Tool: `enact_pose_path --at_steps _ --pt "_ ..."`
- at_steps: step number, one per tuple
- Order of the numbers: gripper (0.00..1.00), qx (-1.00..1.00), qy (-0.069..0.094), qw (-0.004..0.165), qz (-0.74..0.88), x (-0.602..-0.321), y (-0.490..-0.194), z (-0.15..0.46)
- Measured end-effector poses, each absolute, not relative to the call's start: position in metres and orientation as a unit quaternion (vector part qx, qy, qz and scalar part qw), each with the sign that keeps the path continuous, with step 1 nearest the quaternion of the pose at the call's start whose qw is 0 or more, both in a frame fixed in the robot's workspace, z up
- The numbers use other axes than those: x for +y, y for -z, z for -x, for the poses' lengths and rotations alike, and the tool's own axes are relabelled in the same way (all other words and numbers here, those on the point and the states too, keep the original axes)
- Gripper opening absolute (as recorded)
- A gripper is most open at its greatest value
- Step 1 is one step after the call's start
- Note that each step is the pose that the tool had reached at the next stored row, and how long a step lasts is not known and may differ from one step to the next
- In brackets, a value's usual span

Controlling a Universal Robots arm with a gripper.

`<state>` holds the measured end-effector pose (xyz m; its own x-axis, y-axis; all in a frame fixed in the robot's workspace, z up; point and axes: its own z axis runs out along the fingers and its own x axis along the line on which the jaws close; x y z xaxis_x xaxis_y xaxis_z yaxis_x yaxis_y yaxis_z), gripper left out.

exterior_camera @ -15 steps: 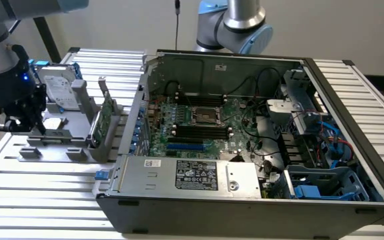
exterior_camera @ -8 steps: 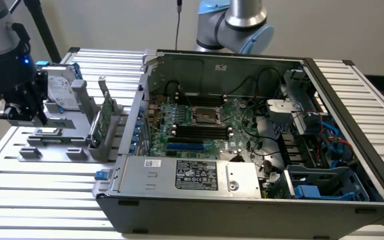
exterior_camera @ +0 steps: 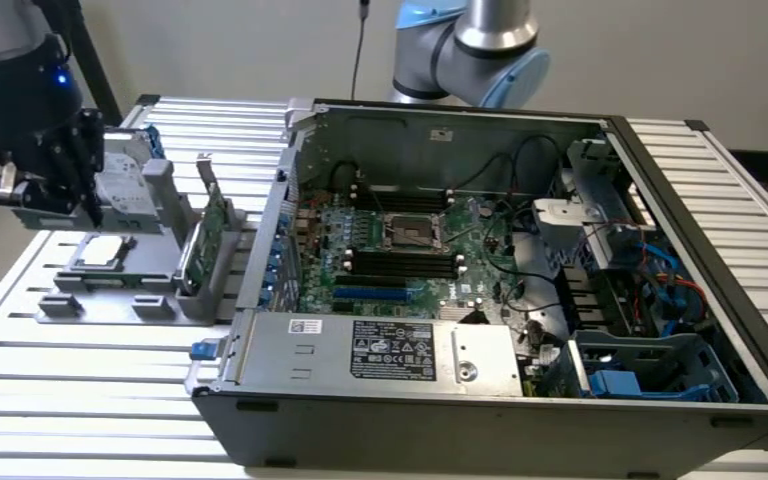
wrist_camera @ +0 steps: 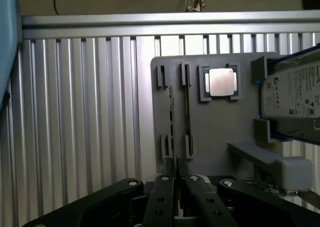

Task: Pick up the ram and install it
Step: 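Pick up the ram and move it above insertion slot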

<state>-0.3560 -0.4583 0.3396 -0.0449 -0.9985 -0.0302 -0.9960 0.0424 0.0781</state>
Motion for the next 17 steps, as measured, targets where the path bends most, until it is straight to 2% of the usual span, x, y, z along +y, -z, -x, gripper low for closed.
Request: enact_pose_path --at_steps 10,17 --pt "0.14 -0.719 0.041 0.018 -0.694 -0.458 -0.384 0.32" --pt "0.14 -0.718 0.041 0.019 -0.695 -0.458 -0.401 0.291"
